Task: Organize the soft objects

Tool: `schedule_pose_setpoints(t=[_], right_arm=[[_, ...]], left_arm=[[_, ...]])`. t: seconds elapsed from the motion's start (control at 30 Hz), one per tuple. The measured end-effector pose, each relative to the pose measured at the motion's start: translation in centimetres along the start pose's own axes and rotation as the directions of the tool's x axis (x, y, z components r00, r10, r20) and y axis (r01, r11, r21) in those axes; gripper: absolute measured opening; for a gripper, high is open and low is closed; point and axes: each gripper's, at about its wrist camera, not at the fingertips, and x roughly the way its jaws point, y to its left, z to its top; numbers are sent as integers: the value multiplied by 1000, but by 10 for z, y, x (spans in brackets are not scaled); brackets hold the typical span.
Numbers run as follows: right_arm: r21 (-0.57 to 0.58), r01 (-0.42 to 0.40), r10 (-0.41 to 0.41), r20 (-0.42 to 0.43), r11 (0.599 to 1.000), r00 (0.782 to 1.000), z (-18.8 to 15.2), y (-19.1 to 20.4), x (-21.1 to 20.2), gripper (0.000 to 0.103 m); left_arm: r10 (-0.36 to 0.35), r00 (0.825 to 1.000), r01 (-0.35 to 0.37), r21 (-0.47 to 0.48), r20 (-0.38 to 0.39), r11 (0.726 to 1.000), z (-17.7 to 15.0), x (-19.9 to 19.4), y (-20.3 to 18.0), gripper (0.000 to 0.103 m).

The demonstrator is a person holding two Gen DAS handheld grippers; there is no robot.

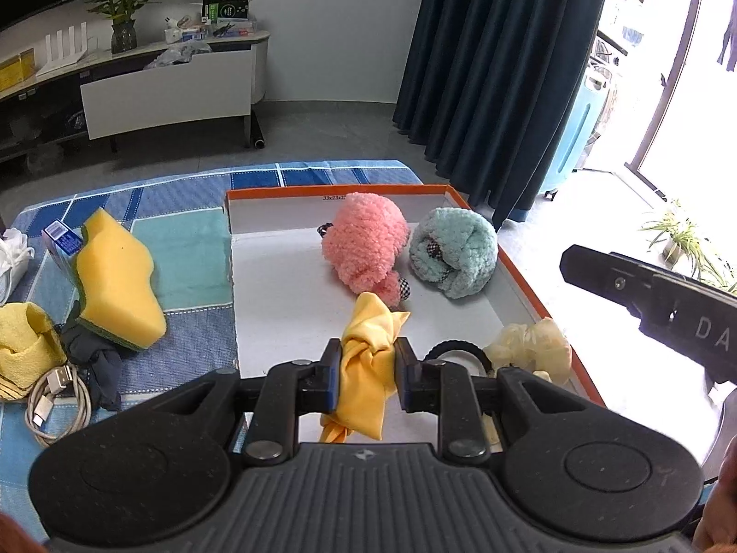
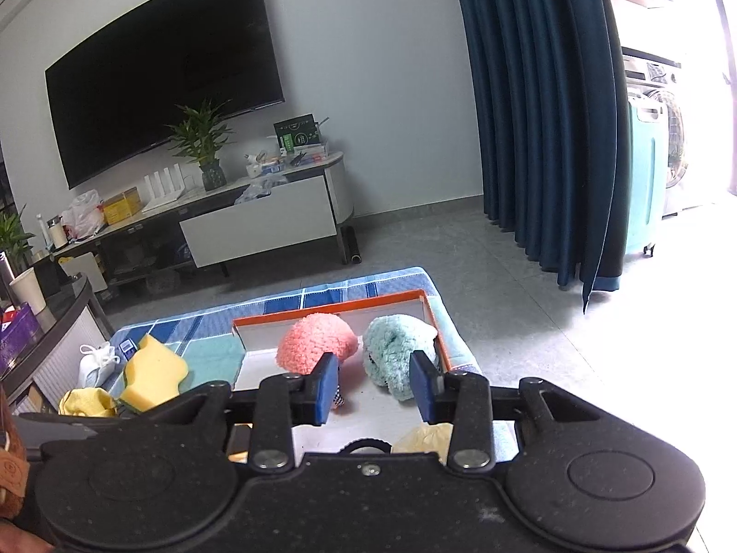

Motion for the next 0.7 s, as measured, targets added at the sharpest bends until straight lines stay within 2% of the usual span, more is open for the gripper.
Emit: schedule_pose_setpoints(t=[0.13, 0.17, 0.2, 0.43, 0.63, 0.7], right_arm=[[5, -18, 18, 14, 1000, 1000, -2, -1, -3, 45], [4, -20, 20, 19, 1000, 1000, -2, -1, -4, 46], [3, -22, 22, 24, 1000, 999, -2, -1, -5, 46], [-9, -42, 43, 28, 999, 999, -1, 1, -6, 49], [-45, -66, 67, 20, 997, 998, -2, 10, -5, 55], [-51, -69, 70, 16, 996, 997, -3, 13, -4, 61]], left_arm=[[-25, 999, 25, 7, -21, 1000, -2, 3, -2, 32], [-28, 999, 28, 1, -24, 1000, -3, 3, -2, 43], [-28, 999, 28, -3, -21, 1000, -3, 3, -1, 50], [-8, 1000, 8, -14, -9, 1000, 0, -2, 4, 53], [48, 999, -48, -5, 6, 999, 2, -8, 9, 71], [65, 998, -65, -5, 7, 998, 2, -10, 12, 74]])
